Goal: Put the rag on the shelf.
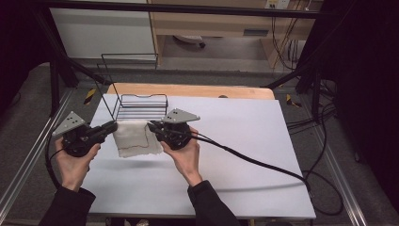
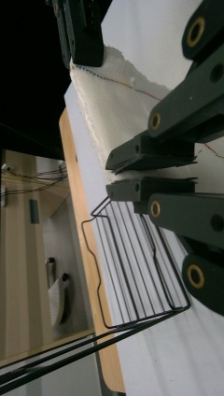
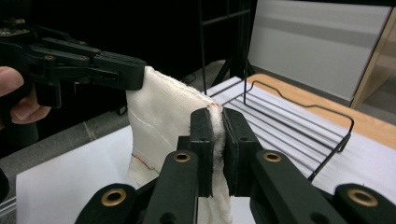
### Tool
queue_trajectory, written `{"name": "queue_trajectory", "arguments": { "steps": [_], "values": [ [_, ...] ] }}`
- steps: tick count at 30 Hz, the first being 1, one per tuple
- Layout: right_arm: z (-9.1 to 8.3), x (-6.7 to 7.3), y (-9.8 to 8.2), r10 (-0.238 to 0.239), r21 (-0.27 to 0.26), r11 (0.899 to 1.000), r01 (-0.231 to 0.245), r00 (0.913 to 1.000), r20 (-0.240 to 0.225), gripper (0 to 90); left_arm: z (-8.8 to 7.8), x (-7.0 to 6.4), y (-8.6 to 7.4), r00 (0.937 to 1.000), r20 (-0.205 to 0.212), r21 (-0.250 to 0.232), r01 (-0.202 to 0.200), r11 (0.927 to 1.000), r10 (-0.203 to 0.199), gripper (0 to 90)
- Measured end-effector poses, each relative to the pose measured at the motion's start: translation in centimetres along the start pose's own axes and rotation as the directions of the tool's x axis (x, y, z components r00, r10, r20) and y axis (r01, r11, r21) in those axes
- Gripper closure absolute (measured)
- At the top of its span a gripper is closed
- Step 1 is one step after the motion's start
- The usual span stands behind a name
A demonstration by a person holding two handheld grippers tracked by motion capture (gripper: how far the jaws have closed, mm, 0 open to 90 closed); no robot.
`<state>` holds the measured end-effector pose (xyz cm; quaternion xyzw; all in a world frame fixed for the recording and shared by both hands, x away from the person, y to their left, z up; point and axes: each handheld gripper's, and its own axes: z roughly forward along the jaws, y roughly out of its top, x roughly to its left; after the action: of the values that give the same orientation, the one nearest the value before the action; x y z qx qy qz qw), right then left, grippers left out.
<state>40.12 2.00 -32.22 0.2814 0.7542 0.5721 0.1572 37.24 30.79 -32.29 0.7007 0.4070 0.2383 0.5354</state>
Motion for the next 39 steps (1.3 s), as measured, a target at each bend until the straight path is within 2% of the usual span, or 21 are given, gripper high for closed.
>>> {"name": "queue_trajectory", "arguments": {
  "steps": [13, 24, 39],
  "values": [
    [-0.4, 0.0, 1.7, -0.03, -0.061, 0.998, 0.031, 0.9995, 0.014, 83.7, -0.3, -0.1, 1.6, 0.9999, -0.014, -0.079, -0.005, 0.9969, 0.004, 83.9],
    [-0.5, -0.3, 2.7, -0.03, -0.115, 0.993, 0.032, 0.9993, 0.022, 83.8, -0.4, 0.0, 2.7, 0.9999, -0.017, -0.135, -0.006, 0.9908, 0.003, 83.9],
    [-0.6, -0.4, 4.9, -0.04, -0.17, 0.984, 0.05, 0.9974, 0.059, 84.1, -0.6, 0.1, 4.8, 0.9996, -0.027, -0.195, -0.011, 0.9807, 0.005, 84.0]
  ]
}}
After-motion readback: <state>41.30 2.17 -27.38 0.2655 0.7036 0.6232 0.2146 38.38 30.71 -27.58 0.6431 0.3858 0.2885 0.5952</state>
